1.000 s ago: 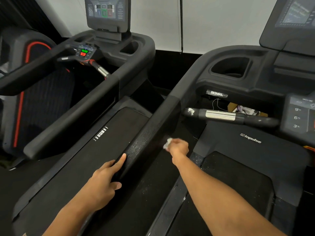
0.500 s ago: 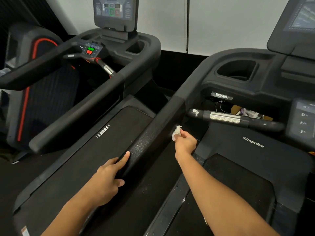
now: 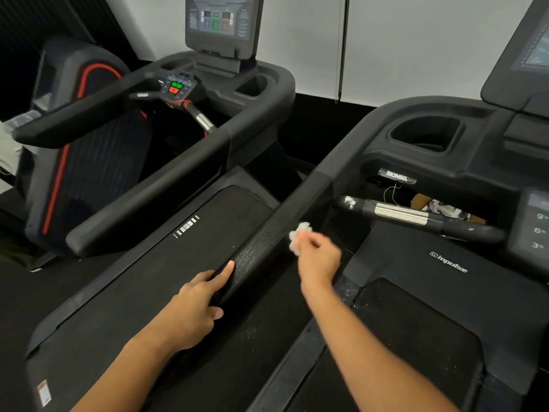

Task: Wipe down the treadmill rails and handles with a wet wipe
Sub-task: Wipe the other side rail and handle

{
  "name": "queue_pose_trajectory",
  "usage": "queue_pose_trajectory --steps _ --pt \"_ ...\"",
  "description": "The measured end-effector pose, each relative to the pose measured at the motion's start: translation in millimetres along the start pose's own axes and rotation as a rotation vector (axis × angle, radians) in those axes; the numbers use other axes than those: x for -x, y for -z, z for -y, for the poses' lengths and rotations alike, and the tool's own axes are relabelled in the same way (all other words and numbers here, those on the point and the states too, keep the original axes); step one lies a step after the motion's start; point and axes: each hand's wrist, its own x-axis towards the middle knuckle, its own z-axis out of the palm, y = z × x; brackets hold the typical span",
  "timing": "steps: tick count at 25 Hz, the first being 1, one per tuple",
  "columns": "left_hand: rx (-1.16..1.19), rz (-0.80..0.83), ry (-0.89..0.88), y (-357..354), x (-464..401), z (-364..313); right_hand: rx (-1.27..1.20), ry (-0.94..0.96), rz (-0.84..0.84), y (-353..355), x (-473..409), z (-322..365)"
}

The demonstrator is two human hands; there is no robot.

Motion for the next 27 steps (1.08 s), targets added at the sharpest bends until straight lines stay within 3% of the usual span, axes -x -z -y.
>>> queue_pose_trajectory --steps 3,7,12,15,17,19,23,25,27 --pt "-0.011 -0.007 -0.002 0 -1 -2 0.033 0.078 -0.116 5 -54 39" --pt "0.002 -0.007 -0.001 -1 0 -2 0.223 0.274 -0.054 3 -29 42" --pt "0.101 -0.07 0.003 -1 10 1 0.484 0.759 0.451 -17 110 -15" --pt "0.109 -0.083 0.067 -6 30 14 0.528 0.82 0.672 -11 104 -10" --pt "0.06 -0.091 0.088 -11 43 20 0.662 0.839 0.617 -6 62 17" --pt "0.048 -0.121 0.083 -13 49 24 0.829 0.922 0.425 -8 3 52" --pt "0.086 -0.15 0.142 -11 59 32 1.097 0.714 0.306 -29 -44 89" --pt "0.144 -0.168 0.216 -12 70 45 1.211 0.807 0.396 -43 7 71" --pt "0.223 -0.202 0.282 -19 83 59 1.143 0.951 0.607 -53 88 38"
